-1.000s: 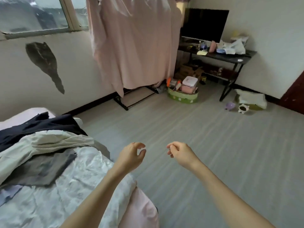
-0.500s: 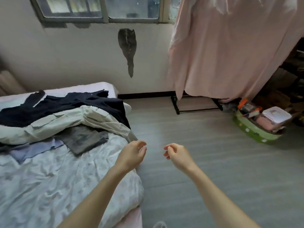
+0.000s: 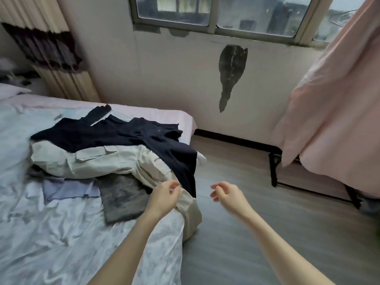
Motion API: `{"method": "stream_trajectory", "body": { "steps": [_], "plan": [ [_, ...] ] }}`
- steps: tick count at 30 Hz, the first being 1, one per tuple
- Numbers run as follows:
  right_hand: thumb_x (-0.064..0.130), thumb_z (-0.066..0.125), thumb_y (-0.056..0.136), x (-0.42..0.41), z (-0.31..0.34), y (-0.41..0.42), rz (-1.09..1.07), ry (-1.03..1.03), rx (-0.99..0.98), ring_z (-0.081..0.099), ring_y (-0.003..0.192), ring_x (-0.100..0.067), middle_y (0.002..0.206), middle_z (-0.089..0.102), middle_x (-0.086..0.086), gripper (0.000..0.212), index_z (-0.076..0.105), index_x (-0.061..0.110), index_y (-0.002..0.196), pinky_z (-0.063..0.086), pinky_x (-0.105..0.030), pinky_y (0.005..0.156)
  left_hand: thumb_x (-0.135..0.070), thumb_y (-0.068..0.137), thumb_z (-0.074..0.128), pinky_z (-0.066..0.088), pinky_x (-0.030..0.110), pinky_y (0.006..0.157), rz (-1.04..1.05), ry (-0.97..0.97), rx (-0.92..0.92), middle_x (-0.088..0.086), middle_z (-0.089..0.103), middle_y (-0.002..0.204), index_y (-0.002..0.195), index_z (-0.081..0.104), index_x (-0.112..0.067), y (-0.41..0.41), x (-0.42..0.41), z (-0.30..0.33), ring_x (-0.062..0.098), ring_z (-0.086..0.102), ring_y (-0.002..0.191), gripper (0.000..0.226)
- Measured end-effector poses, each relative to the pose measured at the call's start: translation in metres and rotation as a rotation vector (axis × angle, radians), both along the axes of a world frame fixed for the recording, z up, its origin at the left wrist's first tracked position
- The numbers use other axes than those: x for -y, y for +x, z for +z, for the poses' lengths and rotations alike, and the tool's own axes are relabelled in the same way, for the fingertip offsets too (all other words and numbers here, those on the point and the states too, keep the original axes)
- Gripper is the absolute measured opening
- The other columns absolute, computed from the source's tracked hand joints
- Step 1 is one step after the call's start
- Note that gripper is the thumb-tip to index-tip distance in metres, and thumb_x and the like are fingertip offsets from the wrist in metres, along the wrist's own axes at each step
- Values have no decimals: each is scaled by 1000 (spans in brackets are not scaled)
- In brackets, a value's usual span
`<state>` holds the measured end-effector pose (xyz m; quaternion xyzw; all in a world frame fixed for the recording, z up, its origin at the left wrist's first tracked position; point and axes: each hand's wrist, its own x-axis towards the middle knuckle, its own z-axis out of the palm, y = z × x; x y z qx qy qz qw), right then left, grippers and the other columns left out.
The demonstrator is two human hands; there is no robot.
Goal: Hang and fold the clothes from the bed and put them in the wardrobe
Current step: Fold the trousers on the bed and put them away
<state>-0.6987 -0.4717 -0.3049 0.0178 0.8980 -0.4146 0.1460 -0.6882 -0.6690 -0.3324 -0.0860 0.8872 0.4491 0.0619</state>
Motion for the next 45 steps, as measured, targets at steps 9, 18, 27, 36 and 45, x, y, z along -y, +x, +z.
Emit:
{"method": "stream_trajectory", "body": {
  "steps": [9, 18, 27, 36, 45],
  "plan": [
    [6, 33, 95, 30, -41, -176, 121, -128, 132, 57, 72, -16, 88, 65, -6, 31, 60, 7, 110, 44, -18, 63, -22, 97, 48, 43, 24, 89, 166, -8, 86, -2, 62, 118, 119, 61, -17, -133, 50, -18, 10, 55, 104, 26],
    [11, 34, 94, 98, -115, -453, 139, -267, 220, 62, 87, -17, 91, 66, 1, 31, 59, 15, 111, 49, -32, 85, -20, 95, 47, 42, 24, 90, 380, -108, 121, -3, 63, 117, 118, 61, -19, -379, 90, -85, 13, 57, 103, 27],
    [11, 37, 94, 154, -245, -627, -17, -251, 472, 55, 106, -24, 108, 55, -1, 41, 42, 11, 135, 45, -40, 97, -22, 96, 46, 39, 42, 101, 474, -430, 319, 4, 38, 143, 141, 39, -18, -539, 156, -194, 23, 39, 126, 45],
    [19, 55, 91, 211, -316, -680, -252, -389, 757, 52, 85, -20, 94, 54, -5, 32, 48, 0, 116, 43, -29, 68, -47, 96, 38, 12, 44, 113, 294, -677, 653, -1, -1, 160, 151, 6, -32, -567, 169, -269, 23, -2, 146, 65],
    [9, 44, 94, 232, -230, -656, 183, -332, 295, 56, 85, -18, 91, 62, -1, 13, 56, 13, 98, 45, -33, 80, -25, 95, 51, 25, 34, 111, 442, -210, 450, 2, 24, 154, 149, 22, -22, -540, 189, -210, 19, 23, 140, 61]
  ]
}}
